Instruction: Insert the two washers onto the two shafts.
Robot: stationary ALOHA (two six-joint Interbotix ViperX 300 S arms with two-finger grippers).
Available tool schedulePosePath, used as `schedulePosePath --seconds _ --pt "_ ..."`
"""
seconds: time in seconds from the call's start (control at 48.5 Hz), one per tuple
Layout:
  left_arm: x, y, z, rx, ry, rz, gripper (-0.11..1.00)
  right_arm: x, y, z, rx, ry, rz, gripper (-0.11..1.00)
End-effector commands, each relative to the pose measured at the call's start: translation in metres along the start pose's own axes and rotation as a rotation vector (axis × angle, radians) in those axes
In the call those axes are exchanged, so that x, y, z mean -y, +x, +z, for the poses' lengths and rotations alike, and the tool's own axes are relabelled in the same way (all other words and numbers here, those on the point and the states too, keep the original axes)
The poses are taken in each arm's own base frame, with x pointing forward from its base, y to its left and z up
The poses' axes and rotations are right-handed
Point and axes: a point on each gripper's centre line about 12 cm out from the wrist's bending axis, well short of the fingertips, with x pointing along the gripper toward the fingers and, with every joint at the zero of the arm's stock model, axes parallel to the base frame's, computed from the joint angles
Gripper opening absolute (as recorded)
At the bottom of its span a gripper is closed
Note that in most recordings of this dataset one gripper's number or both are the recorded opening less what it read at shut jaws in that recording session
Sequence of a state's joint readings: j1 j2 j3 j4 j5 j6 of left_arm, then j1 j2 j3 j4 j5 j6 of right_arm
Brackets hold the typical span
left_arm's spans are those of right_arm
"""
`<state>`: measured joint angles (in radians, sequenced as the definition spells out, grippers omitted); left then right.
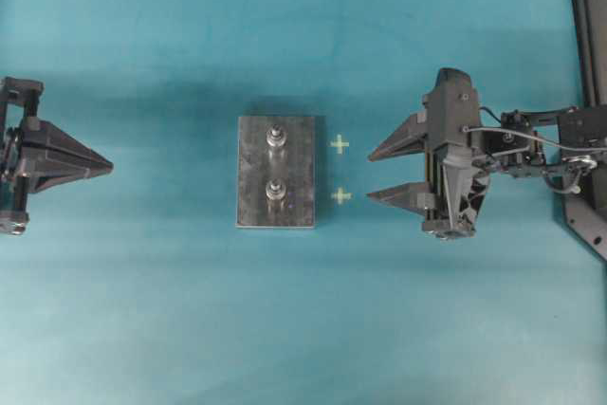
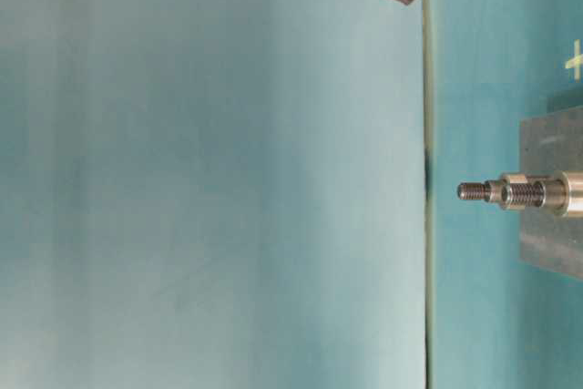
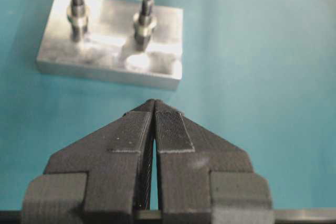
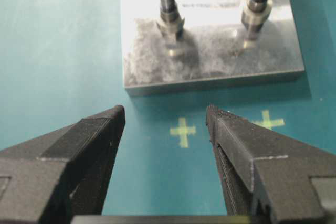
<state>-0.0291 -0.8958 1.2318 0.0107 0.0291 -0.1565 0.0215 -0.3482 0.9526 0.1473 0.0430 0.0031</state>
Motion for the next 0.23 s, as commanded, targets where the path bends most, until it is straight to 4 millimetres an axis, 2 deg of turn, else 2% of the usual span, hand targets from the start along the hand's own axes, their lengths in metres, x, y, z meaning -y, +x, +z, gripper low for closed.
schedulePosePath --seconds 0.0,0.206 --pt "0.001 -0.002 0.008 0.047 -0.003 -0.009 0.00 -0.002 -0.003 0.006 0.025 0.005 0.006 0.69" --pt "0.001 -0.013 0.005 0.100 0.000 -0.015 0.00 -0.001 -0.002 0.002 0.019 0.005 0.004 0.69"
